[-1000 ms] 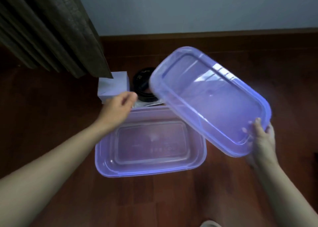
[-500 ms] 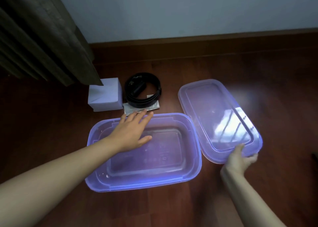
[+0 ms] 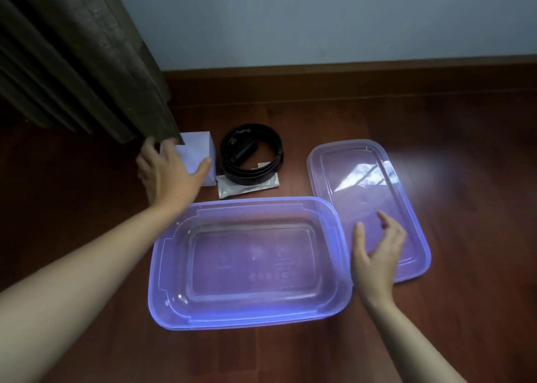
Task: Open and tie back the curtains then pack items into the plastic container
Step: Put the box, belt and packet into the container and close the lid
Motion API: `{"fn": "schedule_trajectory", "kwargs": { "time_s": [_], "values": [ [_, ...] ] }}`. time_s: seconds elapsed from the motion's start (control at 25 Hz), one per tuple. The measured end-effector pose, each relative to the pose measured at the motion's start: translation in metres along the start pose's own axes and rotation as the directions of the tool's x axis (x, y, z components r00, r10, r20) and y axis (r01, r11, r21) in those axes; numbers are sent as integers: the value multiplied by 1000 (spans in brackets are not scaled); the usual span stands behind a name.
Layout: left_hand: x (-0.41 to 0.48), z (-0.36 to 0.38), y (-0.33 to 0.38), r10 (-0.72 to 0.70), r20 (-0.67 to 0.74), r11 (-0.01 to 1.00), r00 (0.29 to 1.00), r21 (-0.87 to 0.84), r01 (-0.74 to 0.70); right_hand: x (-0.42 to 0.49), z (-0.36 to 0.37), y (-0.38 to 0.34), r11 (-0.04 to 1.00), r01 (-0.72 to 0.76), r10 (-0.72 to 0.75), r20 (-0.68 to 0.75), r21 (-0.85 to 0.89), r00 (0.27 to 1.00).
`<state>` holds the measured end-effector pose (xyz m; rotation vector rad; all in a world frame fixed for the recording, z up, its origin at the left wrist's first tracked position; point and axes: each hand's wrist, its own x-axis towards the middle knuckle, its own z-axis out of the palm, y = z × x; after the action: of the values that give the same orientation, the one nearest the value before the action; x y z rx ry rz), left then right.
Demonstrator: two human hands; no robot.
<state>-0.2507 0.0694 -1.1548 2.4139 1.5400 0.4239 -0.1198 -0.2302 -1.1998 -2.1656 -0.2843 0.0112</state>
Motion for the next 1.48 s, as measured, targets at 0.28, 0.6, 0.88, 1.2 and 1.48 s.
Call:
{"fn": "schedule_trajectory", "kwargs": {
  "time_s": [0.28,0.6,0.88,1.2,1.48],
  "values": [
    [19,23,-32,-142,365,988,920,-8,155,-2,16,-9,969,67,65,502,-240,862],
    [14,4,-65,-354,106,910,929,-189,368,-3,17,-15,972,-10,126,483,-237,867],
    [24,11,-61,-524,486,493,700,-497,714,-4,19,-13,968,4,119,471,-253,874],
    [21,24,-57,-538,443,449,718,-570,688,-5,20,-11,964,5,123,462,-266,878],
    [15,15,-64,-491,553,208,673,-676,707,-5,20,-14,961,5,128,462,-277,877]
  ]
}}
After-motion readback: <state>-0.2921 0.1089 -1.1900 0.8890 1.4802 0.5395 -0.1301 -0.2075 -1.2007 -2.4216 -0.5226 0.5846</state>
